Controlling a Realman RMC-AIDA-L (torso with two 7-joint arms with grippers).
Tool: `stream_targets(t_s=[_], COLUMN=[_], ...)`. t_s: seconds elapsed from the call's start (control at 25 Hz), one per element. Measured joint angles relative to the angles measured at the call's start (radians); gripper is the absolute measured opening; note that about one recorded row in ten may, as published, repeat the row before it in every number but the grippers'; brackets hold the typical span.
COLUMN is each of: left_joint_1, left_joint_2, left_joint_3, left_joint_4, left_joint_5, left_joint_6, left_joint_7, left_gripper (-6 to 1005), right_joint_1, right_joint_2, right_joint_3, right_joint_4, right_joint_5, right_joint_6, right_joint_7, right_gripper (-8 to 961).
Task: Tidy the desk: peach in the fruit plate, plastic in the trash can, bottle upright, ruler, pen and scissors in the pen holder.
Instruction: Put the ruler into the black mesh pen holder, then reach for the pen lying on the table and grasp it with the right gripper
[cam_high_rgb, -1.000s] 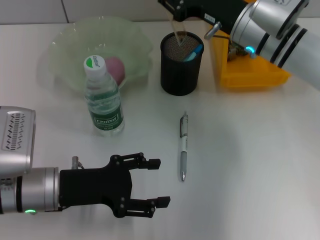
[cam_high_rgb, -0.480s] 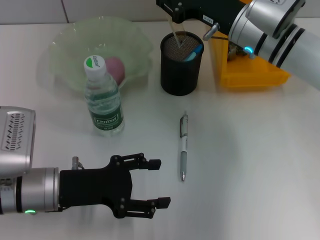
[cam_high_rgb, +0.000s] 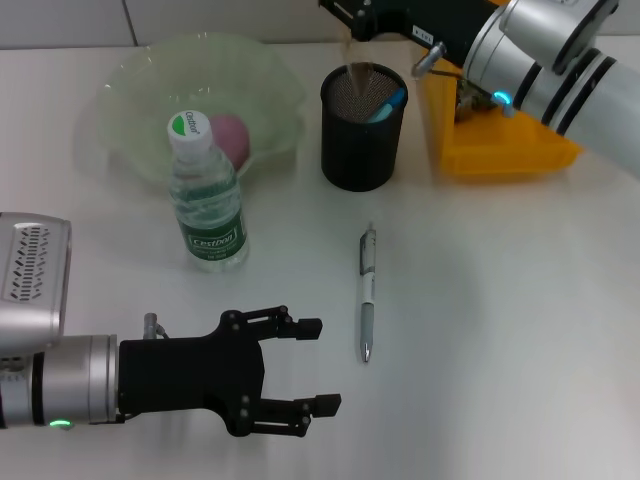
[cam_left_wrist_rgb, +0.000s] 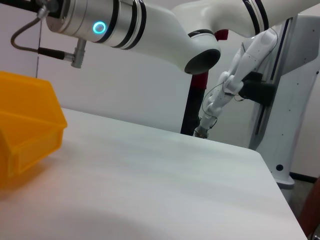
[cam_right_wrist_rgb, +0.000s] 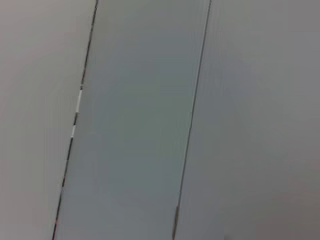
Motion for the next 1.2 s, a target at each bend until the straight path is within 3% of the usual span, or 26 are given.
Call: stream_targets(t_s=[0.24, 0.44, 0.6, 0.64, 0.68, 0.72, 0.76, 0.88, 0.96, 1.0, 1.04, 1.08, 1.2], left_joint_1=[0.0, 0.0, 0.0, 0.0, 0.0, 0.001, 0.001, 0.002, 0.004, 0.004, 0.004, 0.004, 0.004], left_joint_2=[0.0, 0.0, 0.0, 0.001, 0.001, 0.002, 0.002, 0.003, 0.003, 0.003, 0.003, 0.003, 0.002], left_joint_3=[-0.003, -0.003, -0.003, -0.006, -0.006, -0.007, -0.007, -0.01, -0.011, -0.011, -0.011, -0.011, -0.009], left_joint_4=[0.0, 0.0, 0.003, 0.003, 0.003, 0.003, 0.003, 0.006, 0.009, 0.009, 0.009, 0.009, 0.01], left_joint_5=[0.0, 0.0, -0.001, 0.0, 0.0, 0.0, 0.0, 0.0, 0.0, 0.0, 0.0, 0.0, -0.001], left_joint_6=[0.0, 0.0, 0.0, 0.002, 0.002, 0.004, 0.004, 0.015, 0.024, 0.024, 0.026, 0.026, 0.027], left_joint_7=[0.0, 0.0, 0.0, -0.001, -0.001, -0.001, -0.001, -0.001, -0.001, -0.001, -0.001, -0.001, 0.0], left_gripper=[832, 832, 832, 832, 832, 832, 832, 832, 832, 832, 832, 832, 832], right_joint_1=[-0.011, -0.038, -0.152, -0.232, -0.232, -0.318, -0.318, -0.447, -0.504, -0.513, -0.509, -0.509, -0.448], right_joint_2=[0.0, 0.0, -0.001, -0.008, -0.008, -0.021, -0.021, -0.061, -0.077, -0.075, -0.06, -0.06, -0.021], right_joint_3=[-0.001, -0.001, 0.0, 0.001, 0.001, 0.003, 0.003, 0.029, 0.088, 0.124, 0.192, 0.192, 0.235], right_joint_4=[0.003, -0.017, -0.139, -0.237, -0.237, -0.366, -0.366, -0.639, -0.873, -0.971, -1.163, -1.163, -1.375], right_joint_5=[0.031, 0.031, 0.04, 0.037, 0.037, -0.003, -0.003, -0.208, -0.472, -0.616, -0.91, -0.91, -1.376], right_joint_6=[0.001, -0.027, -0.092, -0.114, -0.114, -0.097, -0.097, 0.024, 0.077, 0.073, 0.018, 0.018, -0.206], right_joint_7=[-0.006, -0.007, 0.034, 0.118, 0.118, 0.269, 0.269, 0.642, 0.981, 1.125, 1.422, 1.422, 1.831], right_gripper=[567, 591, 609, 614, 619, 623, 628, 642, 652, 656, 661, 678, 731])
